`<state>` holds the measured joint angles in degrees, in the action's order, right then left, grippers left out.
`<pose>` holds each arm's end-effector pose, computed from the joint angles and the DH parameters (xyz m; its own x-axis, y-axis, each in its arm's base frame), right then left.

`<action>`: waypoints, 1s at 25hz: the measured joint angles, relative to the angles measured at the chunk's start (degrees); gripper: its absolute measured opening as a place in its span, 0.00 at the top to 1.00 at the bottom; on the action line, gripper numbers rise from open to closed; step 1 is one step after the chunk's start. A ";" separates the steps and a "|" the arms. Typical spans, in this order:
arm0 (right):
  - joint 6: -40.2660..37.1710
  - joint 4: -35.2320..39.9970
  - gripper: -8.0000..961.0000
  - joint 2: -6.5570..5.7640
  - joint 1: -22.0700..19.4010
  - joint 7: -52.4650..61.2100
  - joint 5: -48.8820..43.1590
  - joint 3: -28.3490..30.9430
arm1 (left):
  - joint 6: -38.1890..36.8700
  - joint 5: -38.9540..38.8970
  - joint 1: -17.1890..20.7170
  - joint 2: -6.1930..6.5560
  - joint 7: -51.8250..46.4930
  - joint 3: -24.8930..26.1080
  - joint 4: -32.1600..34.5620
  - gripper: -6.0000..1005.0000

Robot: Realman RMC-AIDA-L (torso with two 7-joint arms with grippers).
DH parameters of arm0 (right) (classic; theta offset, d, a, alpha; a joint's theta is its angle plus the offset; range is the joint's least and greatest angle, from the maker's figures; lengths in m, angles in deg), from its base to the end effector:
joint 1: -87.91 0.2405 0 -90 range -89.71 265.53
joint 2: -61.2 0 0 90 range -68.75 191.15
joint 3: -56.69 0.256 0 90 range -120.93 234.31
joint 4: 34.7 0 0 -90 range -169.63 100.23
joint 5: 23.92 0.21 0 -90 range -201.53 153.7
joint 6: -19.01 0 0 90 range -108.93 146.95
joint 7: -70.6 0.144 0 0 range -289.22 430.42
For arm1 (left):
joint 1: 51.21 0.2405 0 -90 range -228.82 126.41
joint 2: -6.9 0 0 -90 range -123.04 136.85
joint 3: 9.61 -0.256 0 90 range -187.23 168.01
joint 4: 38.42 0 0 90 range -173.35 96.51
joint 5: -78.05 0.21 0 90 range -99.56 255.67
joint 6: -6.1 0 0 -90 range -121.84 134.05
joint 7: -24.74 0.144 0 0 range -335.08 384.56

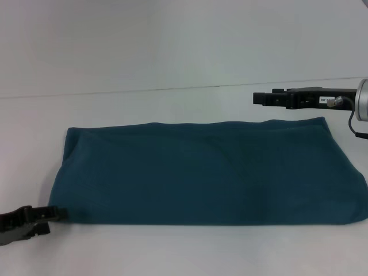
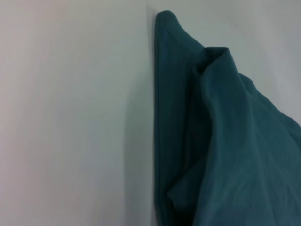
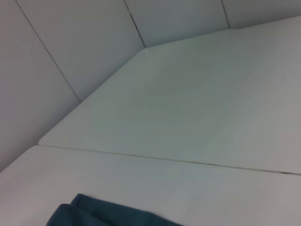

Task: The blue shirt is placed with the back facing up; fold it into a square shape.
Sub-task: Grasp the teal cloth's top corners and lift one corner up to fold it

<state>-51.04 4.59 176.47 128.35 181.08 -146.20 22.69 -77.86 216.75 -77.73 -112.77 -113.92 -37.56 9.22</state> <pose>0.2533 0.4200 0.0493 0.5664 -0.5920 -0.5734 -0.8094 -0.5305 -0.2519 -0.3390 0.3116 0.0329 -0.0004 0.9024 0.4309 0.9999 0.0054 -0.0104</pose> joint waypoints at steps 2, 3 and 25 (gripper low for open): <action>0.00 0.00 0.22 -0.05 -0.09 0.00 0.01 -0.01 | 0.40 0.60 -0.36 0.09 -0.26 -0.06 -0.41 0.30; 0.00 0.00 0.22 -0.07 -0.11 0.00 0.03 -0.01 | 0.61 0.73 -0.46 0.10 -0.36 -0.18 -0.52 0.30; 0.01 0.00 0.22 -0.16 -0.19 0.00 0.03 -0.01 | 2.29 0.95 -2.70 0.50 -0.73 -1.79 -1.16 0.30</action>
<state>-51.03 4.59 176.32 128.16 181.08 -146.16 22.67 -75.57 217.70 -80.43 -112.27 -114.65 -39.35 8.06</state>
